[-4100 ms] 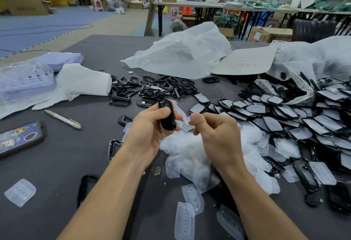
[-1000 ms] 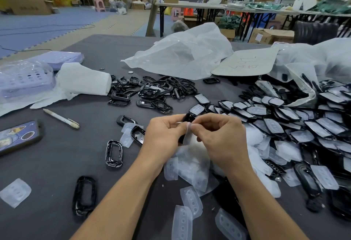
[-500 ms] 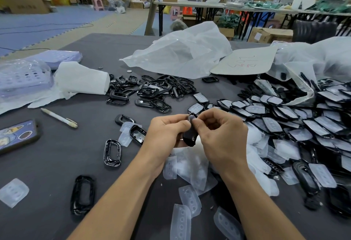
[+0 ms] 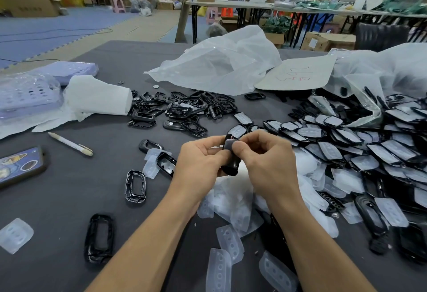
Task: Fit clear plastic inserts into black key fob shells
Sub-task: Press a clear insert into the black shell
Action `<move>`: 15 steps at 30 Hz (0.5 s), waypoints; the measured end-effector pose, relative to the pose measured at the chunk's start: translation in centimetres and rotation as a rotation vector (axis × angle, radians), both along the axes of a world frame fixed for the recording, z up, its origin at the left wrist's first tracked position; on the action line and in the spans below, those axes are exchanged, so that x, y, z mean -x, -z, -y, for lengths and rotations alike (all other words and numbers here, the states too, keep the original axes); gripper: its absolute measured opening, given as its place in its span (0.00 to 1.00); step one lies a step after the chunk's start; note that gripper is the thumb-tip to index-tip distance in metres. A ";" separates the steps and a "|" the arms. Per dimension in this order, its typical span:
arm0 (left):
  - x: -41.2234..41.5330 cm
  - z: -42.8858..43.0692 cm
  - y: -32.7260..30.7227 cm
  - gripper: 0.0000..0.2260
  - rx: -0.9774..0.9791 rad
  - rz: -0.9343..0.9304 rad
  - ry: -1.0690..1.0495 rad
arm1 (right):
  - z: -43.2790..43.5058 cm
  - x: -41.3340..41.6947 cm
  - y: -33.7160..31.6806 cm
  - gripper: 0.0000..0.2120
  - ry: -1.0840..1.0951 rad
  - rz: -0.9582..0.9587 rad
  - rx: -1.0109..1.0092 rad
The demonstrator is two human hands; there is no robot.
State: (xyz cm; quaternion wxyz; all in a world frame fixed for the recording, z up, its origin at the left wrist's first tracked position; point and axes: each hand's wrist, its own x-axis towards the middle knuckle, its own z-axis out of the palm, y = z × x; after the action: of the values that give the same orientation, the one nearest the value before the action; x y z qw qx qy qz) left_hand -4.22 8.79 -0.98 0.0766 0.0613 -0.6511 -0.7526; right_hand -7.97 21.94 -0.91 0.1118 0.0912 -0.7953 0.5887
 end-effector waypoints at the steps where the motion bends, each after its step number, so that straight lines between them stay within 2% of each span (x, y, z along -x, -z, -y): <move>1: 0.0 0.0 0.0 0.16 0.020 -0.007 -0.004 | 0.0 0.0 0.0 0.07 -0.010 0.002 0.009; 7: 0.0 0.4 0.0 0.10 0.075 -0.039 -0.149 | 0.2 -0.2 0.0 0.08 -0.072 -0.009 0.007; 15: 0.0 0.3 -0.3 0.14 -0.045 -0.024 -0.174 | 0.2 -0.2 0.1 0.08 -0.134 0.023 0.050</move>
State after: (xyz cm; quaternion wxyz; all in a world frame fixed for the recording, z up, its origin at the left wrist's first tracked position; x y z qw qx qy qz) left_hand -4.23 8.52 -0.67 0.1482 0.1105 -0.6251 -0.7583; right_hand -7.78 21.70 -0.98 0.0655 0.1347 -0.7737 0.6155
